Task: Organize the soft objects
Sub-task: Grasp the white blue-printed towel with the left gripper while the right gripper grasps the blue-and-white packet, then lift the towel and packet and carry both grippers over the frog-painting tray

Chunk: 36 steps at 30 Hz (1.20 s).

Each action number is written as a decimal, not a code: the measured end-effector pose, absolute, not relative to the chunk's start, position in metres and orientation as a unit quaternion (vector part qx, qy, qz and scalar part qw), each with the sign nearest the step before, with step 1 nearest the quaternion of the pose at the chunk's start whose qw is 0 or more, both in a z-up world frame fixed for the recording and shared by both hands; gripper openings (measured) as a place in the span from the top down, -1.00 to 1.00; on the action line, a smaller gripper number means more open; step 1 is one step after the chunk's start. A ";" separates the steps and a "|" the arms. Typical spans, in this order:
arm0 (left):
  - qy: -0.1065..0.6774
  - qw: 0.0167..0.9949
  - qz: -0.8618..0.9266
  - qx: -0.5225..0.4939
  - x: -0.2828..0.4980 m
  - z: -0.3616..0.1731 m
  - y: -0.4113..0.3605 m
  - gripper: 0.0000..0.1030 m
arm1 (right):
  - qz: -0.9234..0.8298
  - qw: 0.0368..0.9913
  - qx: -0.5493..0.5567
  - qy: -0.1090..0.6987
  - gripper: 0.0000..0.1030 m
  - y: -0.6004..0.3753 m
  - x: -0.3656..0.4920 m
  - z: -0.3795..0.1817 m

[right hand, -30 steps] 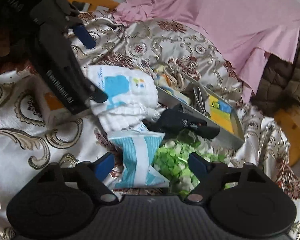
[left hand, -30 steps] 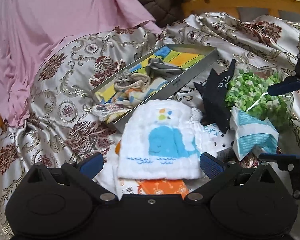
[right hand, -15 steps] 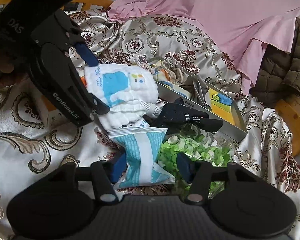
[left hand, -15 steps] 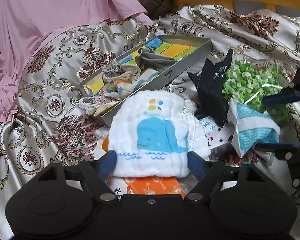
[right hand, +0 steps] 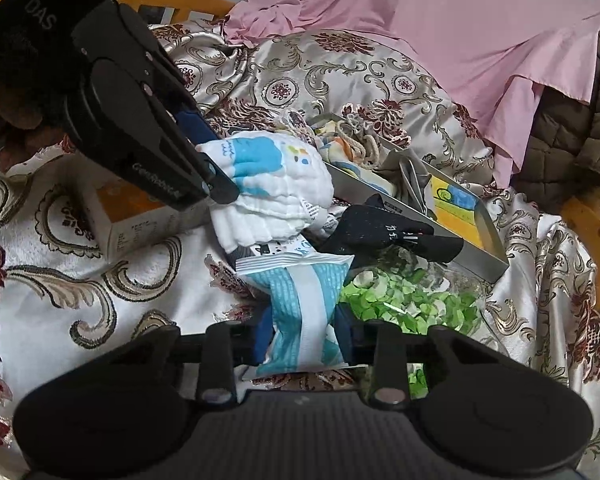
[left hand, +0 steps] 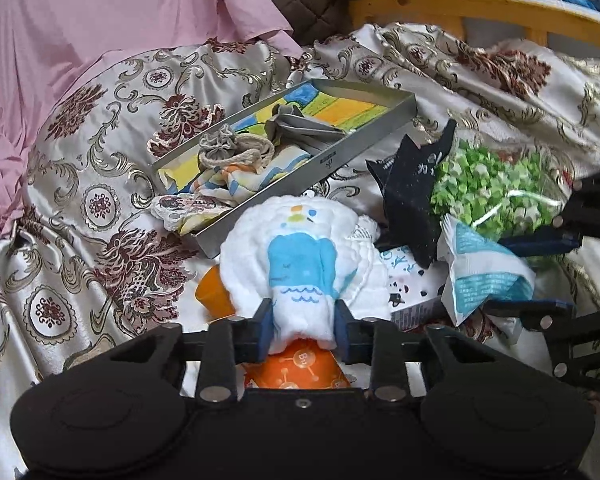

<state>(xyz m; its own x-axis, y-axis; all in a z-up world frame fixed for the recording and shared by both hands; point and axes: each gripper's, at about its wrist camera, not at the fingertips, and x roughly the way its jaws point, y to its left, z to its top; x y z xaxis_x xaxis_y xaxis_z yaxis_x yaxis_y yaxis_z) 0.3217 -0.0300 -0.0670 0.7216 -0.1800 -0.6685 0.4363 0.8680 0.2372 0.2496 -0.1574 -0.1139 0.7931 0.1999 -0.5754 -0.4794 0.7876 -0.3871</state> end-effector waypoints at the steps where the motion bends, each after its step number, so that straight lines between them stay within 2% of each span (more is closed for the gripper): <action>1: 0.332 0.910 -0.168 0.185 0.322 -0.065 -0.029 0.47 | 0.187 0.910 -0.262 0.263 0.29 -0.158 0.250 -0.113; 9: 0.359 0.916 -0.160 0.083 0.325 -0.050 -0.011 0.58 | 0.191 0.917 -0.227 0.266 0.37 -0.163 0.251 -0.109; 16: 0.370 0.907 -0.182 0.089 0.300 -0.046 -0.021 0.59 | 0.195 0.923 -0.198 0.265 0.41 -0.171 0.251 -0.100; 26: 0.373 0.906 -0.196 0.041 0.295 -0.037 -0.018 0.60 | 0.186 0.936 -0.128 0.271 0.43 -0.192 0.251 -0.086; 36: 0.345 0.912 -0.223 -0.007 0.291 -0.026 -0.012 0.61 | 0.191 0.949 -0.103 0.228 0.43 -0.199 0.245 -0.074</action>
